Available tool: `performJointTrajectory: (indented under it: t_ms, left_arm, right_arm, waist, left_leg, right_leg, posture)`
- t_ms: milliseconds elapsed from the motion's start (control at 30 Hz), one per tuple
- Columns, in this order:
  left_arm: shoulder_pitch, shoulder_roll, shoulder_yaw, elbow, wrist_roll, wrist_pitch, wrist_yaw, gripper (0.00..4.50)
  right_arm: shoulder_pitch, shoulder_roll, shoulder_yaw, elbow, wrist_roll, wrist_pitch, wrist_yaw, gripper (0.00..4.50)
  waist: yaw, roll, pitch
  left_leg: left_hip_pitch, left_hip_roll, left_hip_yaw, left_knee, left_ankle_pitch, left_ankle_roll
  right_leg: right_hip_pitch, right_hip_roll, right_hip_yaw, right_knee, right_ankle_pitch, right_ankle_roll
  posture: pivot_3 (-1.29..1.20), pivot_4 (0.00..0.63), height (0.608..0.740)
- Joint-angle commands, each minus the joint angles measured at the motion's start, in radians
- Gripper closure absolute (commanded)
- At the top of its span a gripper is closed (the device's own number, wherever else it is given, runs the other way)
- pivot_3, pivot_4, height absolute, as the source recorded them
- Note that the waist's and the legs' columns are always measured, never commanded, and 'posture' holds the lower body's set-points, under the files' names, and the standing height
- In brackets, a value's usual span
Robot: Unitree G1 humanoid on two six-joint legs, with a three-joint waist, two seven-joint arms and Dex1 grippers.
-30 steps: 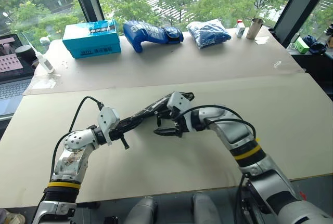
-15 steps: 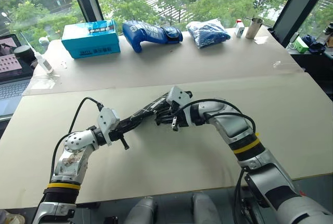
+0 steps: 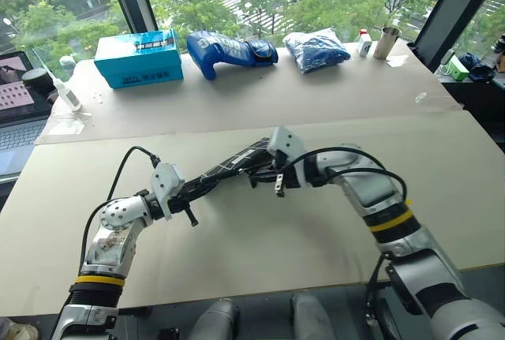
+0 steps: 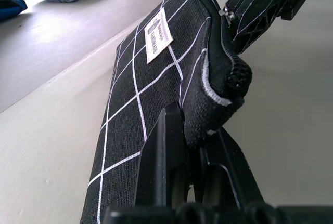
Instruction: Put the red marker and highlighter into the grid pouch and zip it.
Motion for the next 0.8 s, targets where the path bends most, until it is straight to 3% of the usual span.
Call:
performJointTrajectory:
  t_ms: [33,233,433,467,600,733,800]
  left_arm:
    - [0.0,0.0,0.012,-0.018,-0.003,-0.031,0.001,4.5]
    - [0.001,0.001,0.011,-0.016,-0.002,-0.033,0.0,4.5]
    - [0.004,0.005,0.01,-0.014,-0.006,-0.039,-0.002,4.5]
    - [0.004,0.005,0.008,-0.015,-0.007,-0.04,-0.002,4.5]
    - [-0.003,0.002,0.001,-0.016,-0.006,-0.043,-0.009,4.5]
    - [-0.018,0.008,-0.031,-0.006,0.004,-0.061,-0.057,4.5]
    - [-0.031,0.019,-0.059,0.012,0.018,-0.087,-0.109,4.5]
  right_arm:
    - [0.012,-0.116,-0.05,-0.002,-0.04,-0.084,0.04,4.49]
    - [0.019,-0.243,-0.1,0.132,-0.07,-0.183,0.062,4.49]
    - [0.004,-0.234,-0.127,0.227,-0.075,-0.225,0.032,4.49]
    - [-0.002,-0.221,-0.132,0.233,-0.068,-0.215,0.022,3.9]
    - [0.01,-0.185,-0.163,0.193,-0.013,-0.147,0.039,2.69]
    - [0.051,-0.223,-0.231,0.095,0.101,0.002,0.121,1.29]
    - [0.08,-0.269,-0.28,0.05,0.14,0.03,0.147,1.29]
  waist:
    - [0.003,0.0,0.0]
    - [0.004,0.0,0.0]
    - [0.008,-0.001,0.0]
    - [0.009,-0.001,0.0]
    - [0.012,-0.001,0.0]
    - [0.016,-0.001,0.0]
    - [0.023,-0.001,0.0]
  left_leg:
    - [0.0,0.0,0.0,0.0,0.0,0.0]
    - [0.0,0.001,0.002,0.0,0.0,0.0]
    - [0.0,0.001,0.003,0.0,0.0,0.0]
    - [0.0,0.001,0.003,0.0,0.0,0.0]
    - [0.0,0.001,0.003,0.0,0.0,0.0]
    - [0.0,0.001,0.003,0.0,0.0,0.0]
    - [0.0,0.0,0.003,0.0,0.0,0.001]
  right_leg:
    - [0.0,0.0,0.0,0.0,0.0,0.0]
    - [0.0,0.0,0.0,0.0,0.0,0.0]
    - [0.0,0.0,0.0,-0.001,0.0,0.0]
    - [0.0,0.0,0.001,-0.001,0.0,0.0]
    - [0.0,0.0,0.001,-0.001,0.0,0.0]
    - [0.0,0.0,0.001,-0.001,0.0,0.0]
    - [0.001,-0.001,0.001,-0.001,0.0,0.0]
  posture:
    - [0.0,0.15,0.74]
    - [0.0,0.15,0.74]
    - [0.0,0.15,0.74]
    - [0.0,0.15,0.74]
    - [0.0,0.15,0.74]
    - [0.0,0.15,0.74]
    - [0.0,0.15,0.74]
